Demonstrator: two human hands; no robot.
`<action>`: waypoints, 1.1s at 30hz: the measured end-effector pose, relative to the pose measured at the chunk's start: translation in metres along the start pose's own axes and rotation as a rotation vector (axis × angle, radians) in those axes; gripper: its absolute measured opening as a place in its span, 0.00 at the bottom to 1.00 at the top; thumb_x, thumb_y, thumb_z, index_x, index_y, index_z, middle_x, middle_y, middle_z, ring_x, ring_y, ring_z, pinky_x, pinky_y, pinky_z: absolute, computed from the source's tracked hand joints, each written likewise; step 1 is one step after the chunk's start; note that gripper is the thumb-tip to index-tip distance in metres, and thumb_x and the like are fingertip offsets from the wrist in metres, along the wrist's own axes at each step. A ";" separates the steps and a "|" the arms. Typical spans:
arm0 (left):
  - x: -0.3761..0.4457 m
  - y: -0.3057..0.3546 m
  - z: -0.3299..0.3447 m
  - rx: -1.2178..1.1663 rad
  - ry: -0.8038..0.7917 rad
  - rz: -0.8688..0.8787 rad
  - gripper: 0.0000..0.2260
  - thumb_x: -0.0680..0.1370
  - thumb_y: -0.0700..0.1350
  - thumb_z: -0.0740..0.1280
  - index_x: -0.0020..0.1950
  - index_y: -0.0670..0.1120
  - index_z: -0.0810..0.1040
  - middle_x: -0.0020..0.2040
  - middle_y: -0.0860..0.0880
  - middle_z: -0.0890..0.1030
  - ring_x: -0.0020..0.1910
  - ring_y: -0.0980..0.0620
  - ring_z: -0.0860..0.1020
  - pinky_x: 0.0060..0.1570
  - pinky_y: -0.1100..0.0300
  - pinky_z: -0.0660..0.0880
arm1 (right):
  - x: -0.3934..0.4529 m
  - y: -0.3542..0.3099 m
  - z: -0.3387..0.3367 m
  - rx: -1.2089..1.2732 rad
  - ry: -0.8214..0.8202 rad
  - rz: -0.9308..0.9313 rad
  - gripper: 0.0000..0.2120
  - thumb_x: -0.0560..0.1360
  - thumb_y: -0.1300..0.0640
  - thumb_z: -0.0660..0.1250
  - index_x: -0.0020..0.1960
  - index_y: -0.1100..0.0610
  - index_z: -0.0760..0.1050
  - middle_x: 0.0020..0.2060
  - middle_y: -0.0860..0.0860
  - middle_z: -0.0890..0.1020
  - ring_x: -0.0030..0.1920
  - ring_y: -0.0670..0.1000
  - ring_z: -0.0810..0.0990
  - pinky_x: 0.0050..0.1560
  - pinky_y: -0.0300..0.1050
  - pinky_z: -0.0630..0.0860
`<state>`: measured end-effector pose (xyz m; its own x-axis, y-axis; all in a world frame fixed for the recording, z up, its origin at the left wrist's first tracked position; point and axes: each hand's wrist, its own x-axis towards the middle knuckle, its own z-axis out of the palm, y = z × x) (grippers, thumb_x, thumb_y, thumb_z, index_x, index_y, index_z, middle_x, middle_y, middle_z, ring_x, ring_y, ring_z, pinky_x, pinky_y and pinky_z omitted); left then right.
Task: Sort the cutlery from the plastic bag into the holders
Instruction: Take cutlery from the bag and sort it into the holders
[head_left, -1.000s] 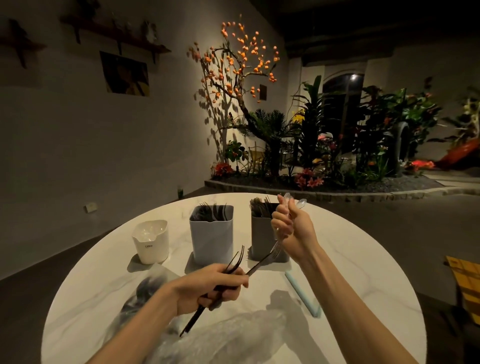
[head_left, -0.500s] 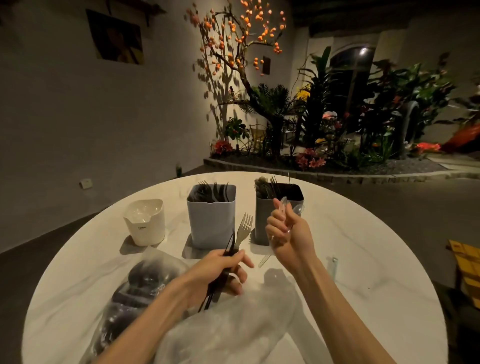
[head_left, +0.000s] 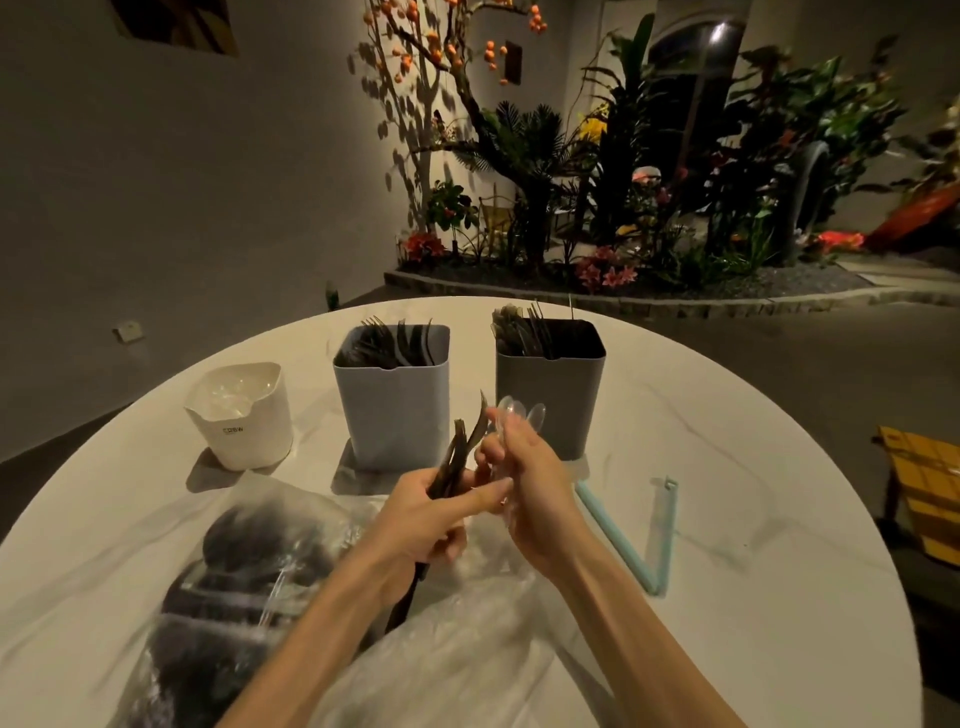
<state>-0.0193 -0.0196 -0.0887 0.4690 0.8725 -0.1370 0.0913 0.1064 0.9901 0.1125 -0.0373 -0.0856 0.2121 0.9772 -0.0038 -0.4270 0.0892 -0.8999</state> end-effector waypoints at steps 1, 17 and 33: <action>0.001 -0.001 0.001 -0.015 0.010 0.000 0.20 0.70 0.51 0.78 0.52 0.37 0.81 0.37 0.45 0.83 0.23 0.54 0.70 0.21 0.66 0.64 | -0.001 0.001 0.000 -0.047 -0.007 0.013 0.19 0.83 0.43 0.58 0.64 0.55 0.75 0.34 0.47 0.72 0.35 0.47 0.75 0.40 0.45 0.67; 0.007 -0.014 -0.005 -0.066 -0.027 -0.057 0.12 0.79 0.48 0.71 0.47 0.39 0.76 0.30 0.48 0.74 0.23 0.54 0.70 0.20 0.65 0.63 | -0.006 0.008 0.006 0.162 0.035 0.075 0.19 0.84 0.45 0.56 0.64 0.53 0.79 0.58 0.59 0.83 0.61 0.55 0.82 0.58 0.50 0.80; 0.006 -0.018 -0.008 -0.087 -0.021 -0.024 0.09 0.80 0.46 0.69 0.48 0.39 0.78 0.29 0.48 0.69 0.23 0.52 0.69 0.19 0.65 0.61 | -0.005 -0.005 -0.033 -0.659 -0.034 0.195 0.20 0.83 0.42 0.57 0.54 0.57 0.78 0.27 0.45 0.68 0.25 0.42 0.64 0.27 0.35 0.63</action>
<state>-0.0257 -0.0125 -0.1075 0.4856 0.8592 -0.1609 0.0268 0.1693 0.9852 0.1421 -0.0487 -0.0957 0.1529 0.9700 -0.1890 0.1717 -0.2145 -0.9615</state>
